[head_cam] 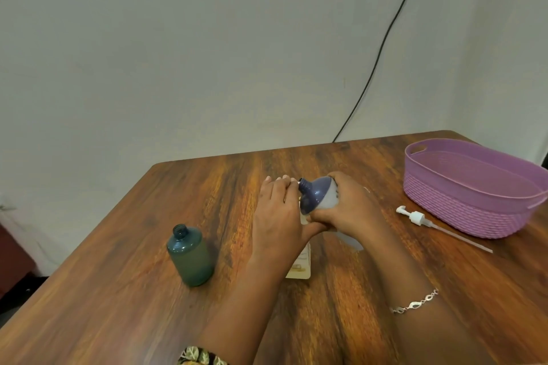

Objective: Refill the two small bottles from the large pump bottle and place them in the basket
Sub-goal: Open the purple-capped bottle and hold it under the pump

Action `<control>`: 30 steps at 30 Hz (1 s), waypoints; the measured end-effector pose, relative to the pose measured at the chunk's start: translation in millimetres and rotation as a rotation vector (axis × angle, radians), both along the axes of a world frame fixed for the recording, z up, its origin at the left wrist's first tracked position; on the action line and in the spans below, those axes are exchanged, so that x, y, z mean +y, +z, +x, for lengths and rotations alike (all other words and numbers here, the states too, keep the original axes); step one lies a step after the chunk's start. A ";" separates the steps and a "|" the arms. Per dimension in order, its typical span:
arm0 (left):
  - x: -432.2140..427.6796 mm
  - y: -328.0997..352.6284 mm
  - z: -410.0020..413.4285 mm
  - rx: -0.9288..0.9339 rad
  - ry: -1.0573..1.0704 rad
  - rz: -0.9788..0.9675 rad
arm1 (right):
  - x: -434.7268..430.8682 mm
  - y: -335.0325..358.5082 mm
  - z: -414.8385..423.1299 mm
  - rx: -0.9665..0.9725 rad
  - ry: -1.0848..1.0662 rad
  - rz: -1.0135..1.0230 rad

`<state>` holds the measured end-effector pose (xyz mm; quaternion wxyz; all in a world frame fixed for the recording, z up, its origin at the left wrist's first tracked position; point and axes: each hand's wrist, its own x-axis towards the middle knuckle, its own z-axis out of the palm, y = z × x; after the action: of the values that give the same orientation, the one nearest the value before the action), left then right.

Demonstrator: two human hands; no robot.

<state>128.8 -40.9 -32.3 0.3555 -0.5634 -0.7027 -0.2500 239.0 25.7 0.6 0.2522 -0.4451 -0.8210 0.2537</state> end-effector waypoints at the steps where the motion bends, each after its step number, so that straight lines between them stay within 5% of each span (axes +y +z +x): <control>1: -0.5 1.3 0.0 0.005 -0.006 0.012 | 0.2 0.1 0.2 -0.007 0.003 0.001; 30: -0.6 9.0 -4.4 -0.008 -0.079 0.023 | -2.6 7.3 -1.5 -0.023 0.016 0.016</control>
<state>124.5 -41.5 -23.4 0.3490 -0.5857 -0.6783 -0.2740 237.4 23.1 7.9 0.2443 -0.4394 -0.8293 0.2437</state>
